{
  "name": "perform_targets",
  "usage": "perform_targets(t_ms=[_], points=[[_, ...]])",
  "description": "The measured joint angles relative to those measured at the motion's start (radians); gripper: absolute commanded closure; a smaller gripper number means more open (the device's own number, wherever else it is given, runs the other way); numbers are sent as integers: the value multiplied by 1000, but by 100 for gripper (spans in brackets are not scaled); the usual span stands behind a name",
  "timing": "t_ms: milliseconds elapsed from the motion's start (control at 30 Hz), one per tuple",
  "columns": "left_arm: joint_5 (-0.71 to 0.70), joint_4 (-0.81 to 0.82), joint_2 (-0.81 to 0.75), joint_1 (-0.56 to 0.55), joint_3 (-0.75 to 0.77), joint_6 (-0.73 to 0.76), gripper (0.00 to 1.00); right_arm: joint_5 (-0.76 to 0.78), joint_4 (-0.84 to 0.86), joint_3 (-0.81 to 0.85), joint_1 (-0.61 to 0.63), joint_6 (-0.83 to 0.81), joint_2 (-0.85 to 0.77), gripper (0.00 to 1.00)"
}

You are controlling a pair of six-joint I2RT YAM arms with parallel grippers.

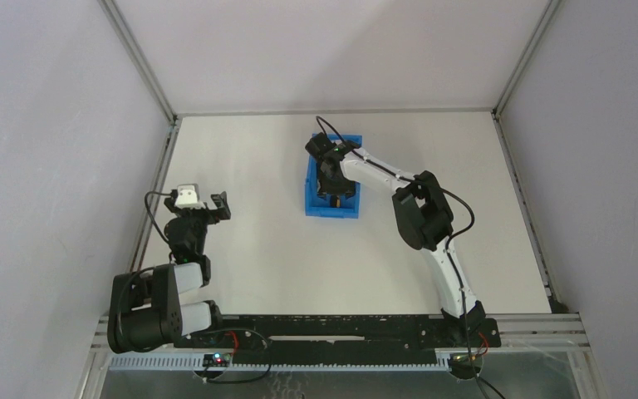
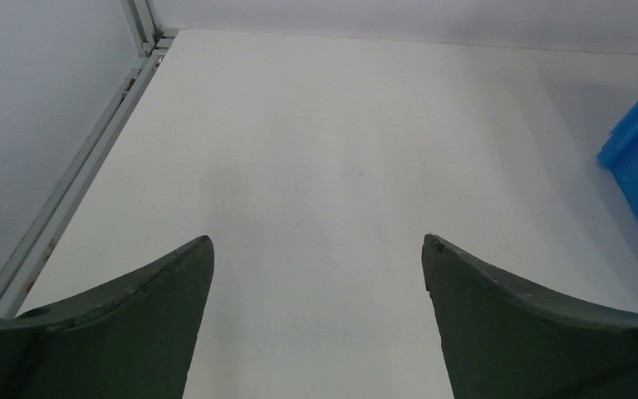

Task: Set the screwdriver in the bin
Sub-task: Place the screwdriver in the bin, then reset both arms

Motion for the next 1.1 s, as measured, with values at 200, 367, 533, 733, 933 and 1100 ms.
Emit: perform_targets(t_ms=[200,367,533,733,933,1100], points=[[0,0,0,0,0,0,0,11,-2,1,0,-1,0,20],[0,0,0,0,0,0,0,25,-25,25,0,-5,-1,12],[0,0,0,0,0,0,0,46,-50,84,0,-12,-13,12],[0,0,0,0,0,0,0,66,-88,173,0,-20,-45,11],[0,0,0,0,0,0,0,92,-121,243,-6,-35,-88,11],[0,0,0,0,0,0,0,121,-124,272,-19,-70,-146,10]])
